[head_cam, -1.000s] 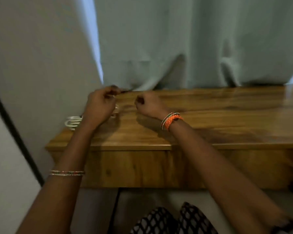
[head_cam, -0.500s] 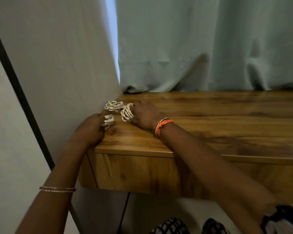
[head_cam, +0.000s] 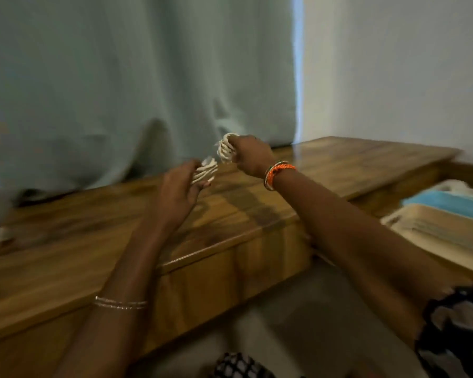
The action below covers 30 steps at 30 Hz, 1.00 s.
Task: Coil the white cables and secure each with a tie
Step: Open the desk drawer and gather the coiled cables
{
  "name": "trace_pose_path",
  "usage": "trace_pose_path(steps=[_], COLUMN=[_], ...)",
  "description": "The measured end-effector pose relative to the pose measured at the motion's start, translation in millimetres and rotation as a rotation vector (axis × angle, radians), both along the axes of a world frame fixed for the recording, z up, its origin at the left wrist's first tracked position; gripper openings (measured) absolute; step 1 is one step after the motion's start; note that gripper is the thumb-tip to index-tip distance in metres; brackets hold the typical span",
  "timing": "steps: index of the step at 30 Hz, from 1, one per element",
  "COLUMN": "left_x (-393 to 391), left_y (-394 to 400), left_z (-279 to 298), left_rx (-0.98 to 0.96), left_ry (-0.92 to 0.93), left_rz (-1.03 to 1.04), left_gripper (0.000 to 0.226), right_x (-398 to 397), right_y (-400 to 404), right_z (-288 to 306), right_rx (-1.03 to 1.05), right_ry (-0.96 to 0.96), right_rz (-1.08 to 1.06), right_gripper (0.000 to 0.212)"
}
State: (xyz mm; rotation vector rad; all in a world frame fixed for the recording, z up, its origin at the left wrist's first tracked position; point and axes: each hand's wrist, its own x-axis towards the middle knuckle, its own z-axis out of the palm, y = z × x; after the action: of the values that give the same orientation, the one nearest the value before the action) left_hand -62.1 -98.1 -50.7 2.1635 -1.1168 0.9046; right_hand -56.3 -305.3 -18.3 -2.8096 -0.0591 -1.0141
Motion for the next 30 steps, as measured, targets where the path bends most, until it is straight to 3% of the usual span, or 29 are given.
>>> trace_pose_path(steps=[6,10,14,21,25,30], left_x=[-49,-87,-125,-151,-154,-142], left_y=[-167,-254,-312,-367,-379,-390], left_z=[1,-11,-29,-76,-86,-89], left_rx=[0.04,0.151,0.38,0.682,0.956,1.147], left_ry=[0.368,0.413,0.374,0.32,0.393,0.467], left_rz=[-0.533,-0.709,-0.834,-0.823,-0.789,-0.689], left_gripper=[0.017,0.018,0.027,0.025,0.032,0.046], right_x=[-128,-202,-242,-292,-305,-298], right_y=[-187,-263,-299,-334,-355,-368], right_z=[6,-19,-41,-72,-96,-121], right_rx=[0.055,0.151,0.212,0.322,0.388,0.428], right_ry=[0.107,0.202,0.27,0.306,0.336,0.425], right_rz=[-0.462,-0.553,-0.583,-0.595,-0.668,-0.679], right_gripper=[0.022,0.036,0.023,0.026,0.039,0.041])
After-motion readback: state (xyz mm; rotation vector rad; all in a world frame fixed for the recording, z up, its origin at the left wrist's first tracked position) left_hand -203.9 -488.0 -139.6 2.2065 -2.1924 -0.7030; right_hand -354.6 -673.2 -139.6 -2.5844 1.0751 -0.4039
